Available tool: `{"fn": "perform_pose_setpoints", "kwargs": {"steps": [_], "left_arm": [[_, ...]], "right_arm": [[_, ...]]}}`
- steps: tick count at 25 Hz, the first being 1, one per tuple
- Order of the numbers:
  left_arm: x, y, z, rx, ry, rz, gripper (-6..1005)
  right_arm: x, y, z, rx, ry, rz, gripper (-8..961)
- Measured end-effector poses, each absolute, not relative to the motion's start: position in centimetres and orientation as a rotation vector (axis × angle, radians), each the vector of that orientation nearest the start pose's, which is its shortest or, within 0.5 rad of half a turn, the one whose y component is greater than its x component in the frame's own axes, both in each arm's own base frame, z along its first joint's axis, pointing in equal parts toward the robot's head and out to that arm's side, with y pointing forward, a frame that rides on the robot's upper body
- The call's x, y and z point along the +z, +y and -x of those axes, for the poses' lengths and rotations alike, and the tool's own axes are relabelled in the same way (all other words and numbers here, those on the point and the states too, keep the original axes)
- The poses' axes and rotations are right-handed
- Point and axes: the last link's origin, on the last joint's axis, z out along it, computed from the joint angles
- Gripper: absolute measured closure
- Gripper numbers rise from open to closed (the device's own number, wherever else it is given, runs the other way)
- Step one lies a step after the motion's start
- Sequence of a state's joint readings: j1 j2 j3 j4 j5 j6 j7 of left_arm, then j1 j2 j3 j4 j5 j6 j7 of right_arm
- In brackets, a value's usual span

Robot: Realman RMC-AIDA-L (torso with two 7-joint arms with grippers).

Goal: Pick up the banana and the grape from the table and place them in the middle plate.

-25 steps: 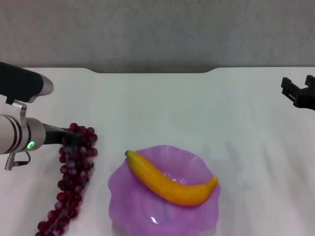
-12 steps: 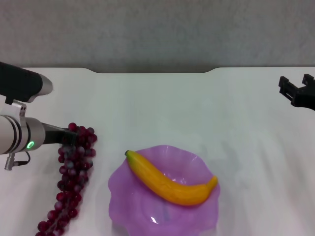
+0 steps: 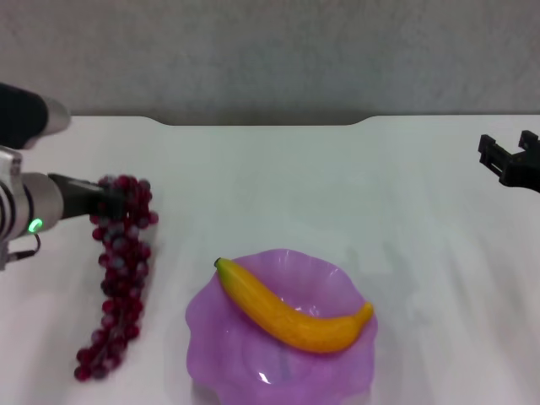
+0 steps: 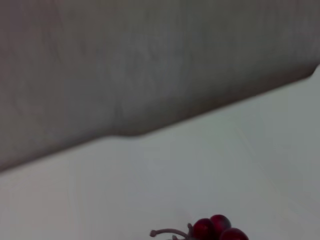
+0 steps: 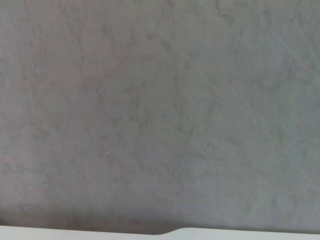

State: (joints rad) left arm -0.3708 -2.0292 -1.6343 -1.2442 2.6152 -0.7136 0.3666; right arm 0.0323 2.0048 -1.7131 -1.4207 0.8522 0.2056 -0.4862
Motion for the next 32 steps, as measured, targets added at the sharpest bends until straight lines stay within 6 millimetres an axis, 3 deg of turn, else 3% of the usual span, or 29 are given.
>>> {"fn": "perform_pose_setpoints", "kwargs": {"steps": [11, 14, 23, 32], "left_arm": [[7.3, 37.7, 20.1, -0.158, -0.736, 1.971, 884], [7.9, 36.9, 18.9, -0.177, -0.696, 1.985, 884], [7.8, 33.8, 15.1, -0.283, -0.590, 2.143, 897], [6.0, 31.7, 13.6, -0.334, -0.559, 2.340, 906]], "right_arm": [[3.8, 34.6, -25.6, 0.426, 0.841, 1.798, 357], [3.8, 34.6, -25.6, 0.426, 0.842, 1.798, 358], [3.7, 34.6, -25.7, 0.424, 0.845, 1.799, 358], [3.6, 34.6, -25.6, 0.421, 0.848, 1.809, 359]]}}
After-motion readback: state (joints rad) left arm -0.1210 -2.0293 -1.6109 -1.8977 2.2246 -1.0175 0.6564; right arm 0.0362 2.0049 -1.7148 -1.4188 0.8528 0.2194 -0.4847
